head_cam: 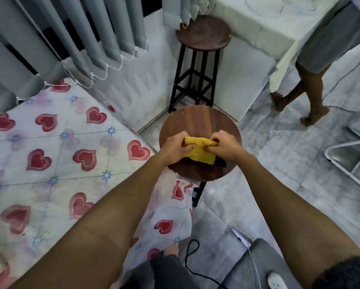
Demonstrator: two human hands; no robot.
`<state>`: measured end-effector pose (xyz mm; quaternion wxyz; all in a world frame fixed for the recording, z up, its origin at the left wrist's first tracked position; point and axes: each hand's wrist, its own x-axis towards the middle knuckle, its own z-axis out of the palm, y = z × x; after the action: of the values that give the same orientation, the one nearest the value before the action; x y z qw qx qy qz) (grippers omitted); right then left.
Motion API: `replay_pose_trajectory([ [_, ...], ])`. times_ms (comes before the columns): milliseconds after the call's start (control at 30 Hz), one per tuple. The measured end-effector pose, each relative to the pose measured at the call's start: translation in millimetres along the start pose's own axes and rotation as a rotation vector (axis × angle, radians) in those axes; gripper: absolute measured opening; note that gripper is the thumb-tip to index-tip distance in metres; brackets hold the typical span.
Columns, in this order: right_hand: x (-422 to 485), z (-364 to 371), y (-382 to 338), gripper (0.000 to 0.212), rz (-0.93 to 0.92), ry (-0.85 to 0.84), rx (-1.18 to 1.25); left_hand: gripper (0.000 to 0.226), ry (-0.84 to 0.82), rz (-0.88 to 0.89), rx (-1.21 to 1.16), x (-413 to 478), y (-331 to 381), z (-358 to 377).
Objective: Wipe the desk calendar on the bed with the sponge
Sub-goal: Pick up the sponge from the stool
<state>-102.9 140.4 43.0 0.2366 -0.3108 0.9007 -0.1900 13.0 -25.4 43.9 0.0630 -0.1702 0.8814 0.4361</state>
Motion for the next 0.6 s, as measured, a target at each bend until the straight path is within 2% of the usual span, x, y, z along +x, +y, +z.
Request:
replay_pose_trajectory([
  [100,0,-30,-42,0.033,-0.082,-0.089,0.108,0.033,0.130,-0.006,-0.083,-26,5,-38],
  [167,2,-43,-90,0.034,-0.165,-0.209,0.182,0.028,0.270,-0.002,-0.065,-45,4,-67],
  [233,4,-43,-140,0.019,-0.217,-0.347,0.284,0.023,0.413,-0.004,-0.061,-65,1,-96],
  [300,8,-30,-187,0.035,-0.218,-0.493,0.442,0.026,0.552,-0.036,-0.020,-93,-10,-127],
  [367,10,-7,-233,0.033,-0.221,-0.691,0.525,0.034,0.655,-0.103,0.066,-126,-27,-155],
  [433,6,20,-276,0.024,-0.294,-0.832,0.464,0.036,0.732,-0.191,0.138,-163,-50,-176],
  [600,-24,95,-376,0.019,-0.354,-0.995,0.384,0.033,0.875,-0.390,0.152,-280,-126,-206],
])
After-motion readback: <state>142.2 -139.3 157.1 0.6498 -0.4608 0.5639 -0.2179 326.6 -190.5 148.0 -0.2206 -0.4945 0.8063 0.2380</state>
